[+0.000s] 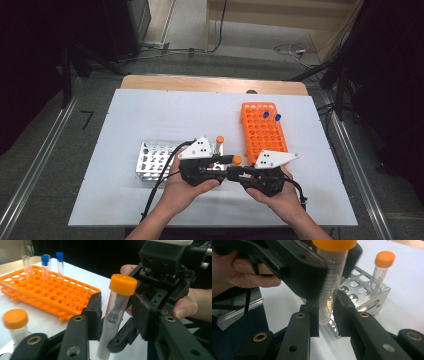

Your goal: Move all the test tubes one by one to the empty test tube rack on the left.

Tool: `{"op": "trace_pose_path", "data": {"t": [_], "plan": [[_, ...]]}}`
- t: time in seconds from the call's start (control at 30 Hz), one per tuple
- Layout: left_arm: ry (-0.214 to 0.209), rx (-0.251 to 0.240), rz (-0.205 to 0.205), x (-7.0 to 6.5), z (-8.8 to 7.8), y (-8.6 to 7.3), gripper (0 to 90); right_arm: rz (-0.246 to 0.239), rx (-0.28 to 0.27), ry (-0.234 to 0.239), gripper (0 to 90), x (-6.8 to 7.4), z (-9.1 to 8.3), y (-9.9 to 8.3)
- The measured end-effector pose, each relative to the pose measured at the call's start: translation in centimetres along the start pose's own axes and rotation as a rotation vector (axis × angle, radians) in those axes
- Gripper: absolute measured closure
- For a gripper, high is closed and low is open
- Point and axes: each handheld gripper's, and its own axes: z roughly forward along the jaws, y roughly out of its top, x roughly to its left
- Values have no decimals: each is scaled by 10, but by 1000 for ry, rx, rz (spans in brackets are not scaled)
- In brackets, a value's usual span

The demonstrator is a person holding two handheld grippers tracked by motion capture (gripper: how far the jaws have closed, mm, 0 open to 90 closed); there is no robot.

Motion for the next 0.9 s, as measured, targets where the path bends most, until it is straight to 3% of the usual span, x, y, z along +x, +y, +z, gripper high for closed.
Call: {"op": "trace_pose_path", "data": {"t": [0.03, 0.13, 0.3, 0.43, 0.53, 0.6, 0.63, 0.67, 0.9], "plan": [[7, -5, 7, -1, 0, 0, 695, -5, 4, 4, 728, 1, 1, 0], [15, -2, 19, -1, 0, 0, 719, 1, 4, 9, 728, 1, 1, 0], [55, -3, 41, 0, -1, 0, 743, 13, 5, 12, 726, -1, 1, -1], [61, -9, 45, 1, -2, 1, 749, 9, -3, 15, 713, -3, 1, -1], [75, -13, 43, 2, -3, 1, 749, 1, -23, 10, 554, -5, -3, -2], [83, -19, 41, 4, -3, 1, 749, -2, -28, 8, 511, -6, -4, -2], [88, -22, 40, 5, -4, 1, 749, 3, -44, 4, 432, -9, -7, -2], [96, -26, 38, 6, -5, 2, 749, 3, -44, 4, 432, -9, -7, -2], [156, -62, 33, 16, -17, 6, 749, 19, -80, -34, 196, -26, -18, -4]]}}
